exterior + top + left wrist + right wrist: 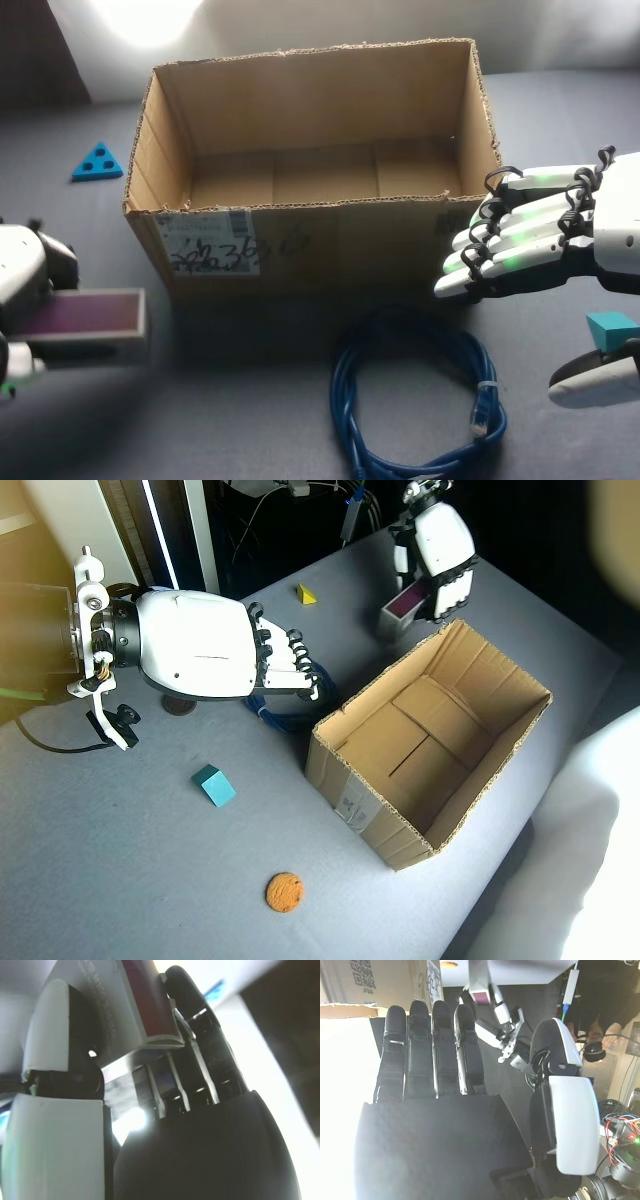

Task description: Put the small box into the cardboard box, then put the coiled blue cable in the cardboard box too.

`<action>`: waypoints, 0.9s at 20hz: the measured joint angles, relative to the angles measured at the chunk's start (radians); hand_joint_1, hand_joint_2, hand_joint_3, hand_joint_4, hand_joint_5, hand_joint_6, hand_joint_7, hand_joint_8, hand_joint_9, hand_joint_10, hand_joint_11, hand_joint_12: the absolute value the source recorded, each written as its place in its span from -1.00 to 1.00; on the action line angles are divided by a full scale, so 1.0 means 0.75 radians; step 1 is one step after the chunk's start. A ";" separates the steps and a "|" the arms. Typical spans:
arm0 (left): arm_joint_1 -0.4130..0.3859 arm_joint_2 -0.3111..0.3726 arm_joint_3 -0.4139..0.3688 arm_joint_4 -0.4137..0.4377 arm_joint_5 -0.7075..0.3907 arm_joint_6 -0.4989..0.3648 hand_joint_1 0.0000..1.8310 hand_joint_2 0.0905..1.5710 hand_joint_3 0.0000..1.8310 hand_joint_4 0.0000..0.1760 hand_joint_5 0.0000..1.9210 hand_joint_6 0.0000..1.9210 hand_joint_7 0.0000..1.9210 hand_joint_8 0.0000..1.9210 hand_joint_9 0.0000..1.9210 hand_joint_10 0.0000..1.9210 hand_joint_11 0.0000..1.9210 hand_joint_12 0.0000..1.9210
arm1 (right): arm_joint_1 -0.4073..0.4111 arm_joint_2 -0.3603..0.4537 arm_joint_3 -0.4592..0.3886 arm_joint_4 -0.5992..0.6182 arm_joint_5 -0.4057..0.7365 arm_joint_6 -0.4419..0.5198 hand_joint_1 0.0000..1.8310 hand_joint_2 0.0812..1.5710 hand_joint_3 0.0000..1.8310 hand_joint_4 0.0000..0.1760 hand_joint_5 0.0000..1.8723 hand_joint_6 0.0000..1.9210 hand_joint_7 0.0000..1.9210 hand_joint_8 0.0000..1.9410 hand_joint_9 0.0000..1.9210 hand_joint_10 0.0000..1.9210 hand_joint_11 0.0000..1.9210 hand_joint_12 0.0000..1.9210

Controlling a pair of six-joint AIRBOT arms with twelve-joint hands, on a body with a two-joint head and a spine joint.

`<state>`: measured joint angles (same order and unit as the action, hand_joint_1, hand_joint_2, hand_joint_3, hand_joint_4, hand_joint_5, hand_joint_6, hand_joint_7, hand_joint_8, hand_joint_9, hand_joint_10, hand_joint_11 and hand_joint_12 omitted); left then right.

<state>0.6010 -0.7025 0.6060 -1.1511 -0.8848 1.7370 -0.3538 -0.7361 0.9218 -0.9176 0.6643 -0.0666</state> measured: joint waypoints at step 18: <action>-0.196 0.097 0.200 0.163 0.080 -0.060 0.50 0.42 -1.00 -1.00 -0.09 0.13 -0.05 0.19 -0.10 0.24 -0.34 0.14 | 0.000 0.000 0.000 -0.038 0.078 0.034 -0.63 0.48 -1.00 -1.00 -0.54 -1.00 -0.56 -1.00 -0.60 -1.00 -1.00 -0.14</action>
<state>0.4541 -0.6300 0.7563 -1.0286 -0.8246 1.6920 -0.3538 -0.7361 0.9218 -0.9463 0.7227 -0.0410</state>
